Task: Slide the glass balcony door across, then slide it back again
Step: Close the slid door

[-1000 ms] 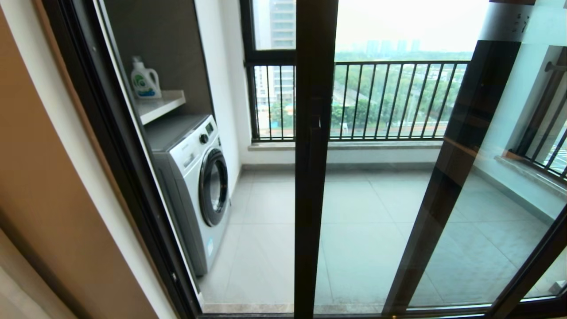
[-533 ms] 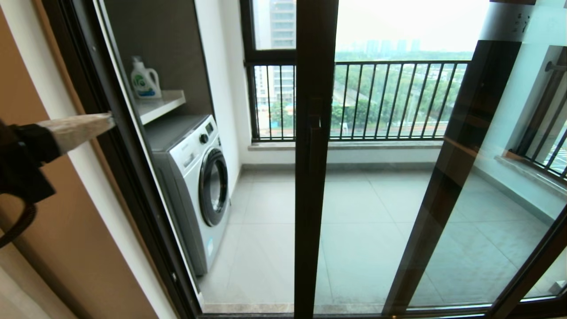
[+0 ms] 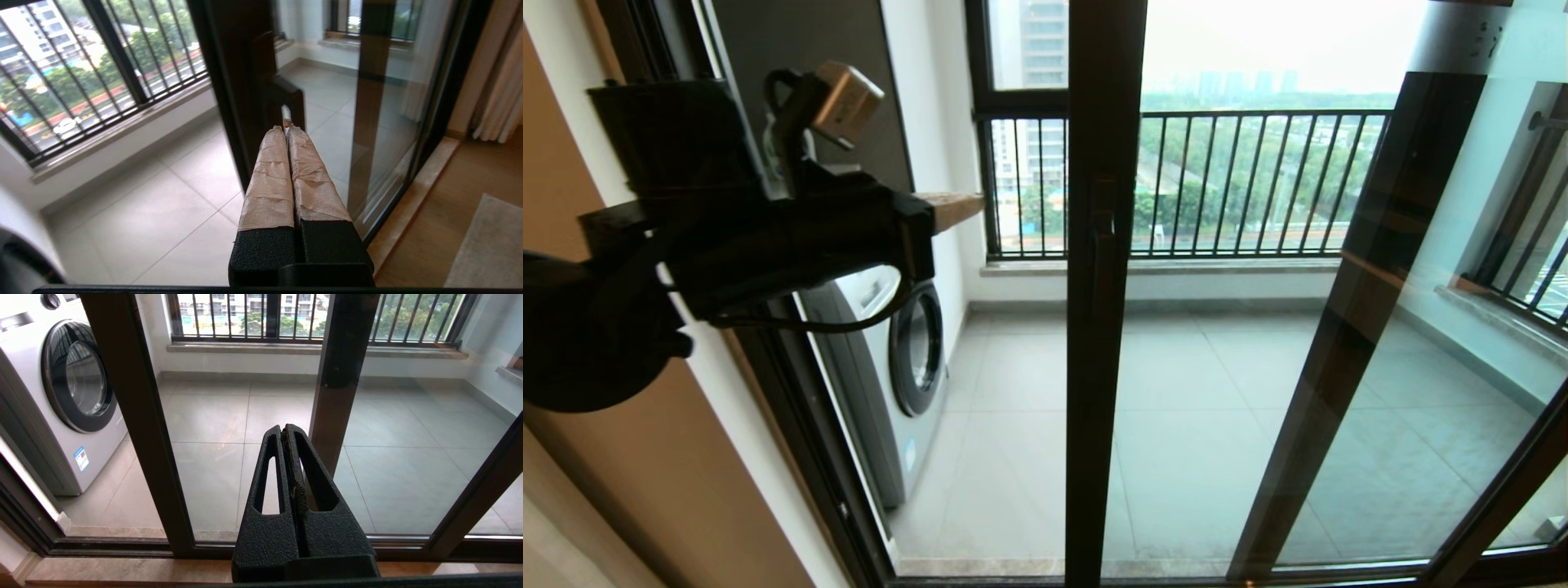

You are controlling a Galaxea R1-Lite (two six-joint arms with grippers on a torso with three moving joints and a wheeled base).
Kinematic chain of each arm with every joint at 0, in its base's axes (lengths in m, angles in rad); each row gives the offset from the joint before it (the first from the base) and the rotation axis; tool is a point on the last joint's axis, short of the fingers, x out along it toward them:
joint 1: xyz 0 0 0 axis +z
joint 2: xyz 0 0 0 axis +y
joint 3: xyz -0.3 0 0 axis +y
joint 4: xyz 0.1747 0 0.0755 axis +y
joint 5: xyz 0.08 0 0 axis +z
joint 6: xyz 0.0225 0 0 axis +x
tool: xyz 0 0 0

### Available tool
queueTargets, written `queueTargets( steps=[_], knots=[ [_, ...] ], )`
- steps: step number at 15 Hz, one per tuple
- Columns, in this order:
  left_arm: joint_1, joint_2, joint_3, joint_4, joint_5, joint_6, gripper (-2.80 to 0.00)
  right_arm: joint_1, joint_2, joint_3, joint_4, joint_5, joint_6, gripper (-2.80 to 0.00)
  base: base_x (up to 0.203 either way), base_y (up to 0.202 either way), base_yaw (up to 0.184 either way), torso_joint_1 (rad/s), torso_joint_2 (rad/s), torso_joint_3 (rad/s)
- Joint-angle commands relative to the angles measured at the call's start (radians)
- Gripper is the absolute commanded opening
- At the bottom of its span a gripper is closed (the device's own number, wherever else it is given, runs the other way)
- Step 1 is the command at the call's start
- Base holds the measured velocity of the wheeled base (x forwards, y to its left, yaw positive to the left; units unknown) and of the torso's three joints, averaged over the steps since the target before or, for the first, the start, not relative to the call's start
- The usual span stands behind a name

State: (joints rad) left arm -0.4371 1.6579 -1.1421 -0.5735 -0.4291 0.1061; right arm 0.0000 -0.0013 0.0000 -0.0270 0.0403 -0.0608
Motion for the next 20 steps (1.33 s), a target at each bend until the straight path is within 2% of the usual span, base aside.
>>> queueTargets(
  steps=[1, 4, 7, 8, 11, 13, 15, 18, 20],
  knots=[
    [-0.091, 0.157, -0.108, -0.003, 0.005, -0.005, -2.80, 0.000, 0.001, 0.012, -0.001, 0.000, -0.001, -2.80, 0.000, 0.000, 0.000, 0.000, 0.00, 0.000],
    [-0.172, 0.291, -0.241, -0.004, 0.025, -0.008, -2.80, 0.000, 0.000, 0.012, -0.001, 0.001, -0.001, -2.80, 0.000, 0.000, 0.000, 0.000, 0.00, 0.000],
    [-0.240, 0.400, -0.318, -0.001, 0.034, -0.010, -2.80, 0.000, 0.000, 0.012, -0.001, 0.001, -0.001, -2.80, 0.000, 0.000, 0.000, 0.000, 0.00, 0.000],
    [-0.257, 0.439, -0.344, -0.004, 0.057, -0.010, -2.80, 0.000, 0.001, 0.012, -0.001, 0.001, -0.001, -2.80, 0.000, 0.000, 0.000, 0.000, 0.00, 0.000],
    [-0.278, 0.556, -0.484, -0.010, 0.203, -0.017, -2.80, 0.000, 0.000, 0.012, -0.001, 0.001, -0.001, -2.80, 0.000, 0.000, 0.000, 0.000, 0.00, 0.000],
    [-0.281, 0.577, -0.502, -0.028, 0.237, -0.057, -2.80, 0.000, 0.001, 0.012, -0.001, 0.001, -0.001, -2.80, 0.000, 0.000, 0.000, 0.000, 0.00, 0.000],
    [-0.285, 0.579, -0.505, -0.062, 0.260, -0.055, -2.80, 0.000, 0.000, 0.012, -0.001, 0.000, -0.001, -2.80, 0.000, 0.000, 0.000, 0.000, 0.00, 0.000],
    [-0.297, 0.627, -0.543, -0.131, 0.449, -0.043, -2.80, 0.000, 0.000, 0.012, -0.001, 0.000, -0.001, -2.80, 0.000, 0.000, 0.000, 0.000, 0.00, 0.000],
    [-0.299, 0.659, -0.549, -0.200, 0.522, 0.020, -2.80, 0.000, 0.001, 0.012, -0.001, 0.000, -0.001, -2.80, 0.000, 0.000, 0.000, 0.000, 0.00, 0.000]
  ],
)
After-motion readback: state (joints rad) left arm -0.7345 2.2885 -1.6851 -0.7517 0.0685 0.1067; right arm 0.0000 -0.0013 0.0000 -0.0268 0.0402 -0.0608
